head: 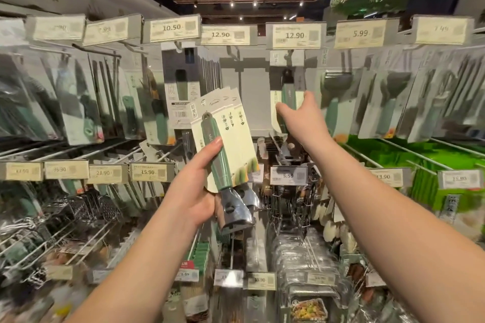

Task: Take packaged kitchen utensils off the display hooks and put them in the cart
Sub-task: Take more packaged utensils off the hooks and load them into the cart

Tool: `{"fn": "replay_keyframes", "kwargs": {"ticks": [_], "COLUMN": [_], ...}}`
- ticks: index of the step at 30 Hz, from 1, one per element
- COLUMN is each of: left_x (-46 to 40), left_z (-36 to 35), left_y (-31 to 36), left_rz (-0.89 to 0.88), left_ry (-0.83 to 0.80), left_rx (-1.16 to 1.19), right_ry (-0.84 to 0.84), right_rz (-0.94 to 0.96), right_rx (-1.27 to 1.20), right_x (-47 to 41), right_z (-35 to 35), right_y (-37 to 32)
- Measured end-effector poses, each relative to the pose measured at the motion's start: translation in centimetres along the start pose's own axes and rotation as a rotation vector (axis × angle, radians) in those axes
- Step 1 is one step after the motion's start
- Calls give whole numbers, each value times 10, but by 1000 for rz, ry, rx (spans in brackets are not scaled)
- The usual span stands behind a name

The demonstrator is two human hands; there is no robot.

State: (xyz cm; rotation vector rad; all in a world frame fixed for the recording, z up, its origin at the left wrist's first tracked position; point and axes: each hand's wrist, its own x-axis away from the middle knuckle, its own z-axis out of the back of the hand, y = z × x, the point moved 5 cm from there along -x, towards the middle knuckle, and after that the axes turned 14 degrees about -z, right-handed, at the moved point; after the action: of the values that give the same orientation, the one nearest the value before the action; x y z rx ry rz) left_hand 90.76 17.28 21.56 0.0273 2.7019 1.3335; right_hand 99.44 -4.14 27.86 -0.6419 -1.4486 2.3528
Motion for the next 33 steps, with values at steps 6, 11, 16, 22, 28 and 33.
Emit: {"fn": "replay_keyframes", "kwargs": {"ticks": [6, 11, 16, 22, 28, 33], "left_x": [-2, -1, -5, -10, -13, -14], "left_z": [3, 0, -2, 1, 5, 6], "left_y": [3, 7, 14, 20, 20, 18], "left_rz": [9, 8, -5, -23, -27, -12], "left_ry": [-6, -35, -26, -47, -69, -80], "left_rx": [-3, -12, -26, -11, -5, 9], "right_ry": [59, 40, 18, 36, 86, 54], "right_rz": [-105, -270, -253, -228, -183, -184], "right_rx": [109, 219, 144, 174, 215, 246], "right_x": [-49, -93, -123, -155, -179, -195], "right_z": [-25, -45, -60, -73, -87, -94], "right_y": [-4, -3, -10, -11, -3, -2]}}
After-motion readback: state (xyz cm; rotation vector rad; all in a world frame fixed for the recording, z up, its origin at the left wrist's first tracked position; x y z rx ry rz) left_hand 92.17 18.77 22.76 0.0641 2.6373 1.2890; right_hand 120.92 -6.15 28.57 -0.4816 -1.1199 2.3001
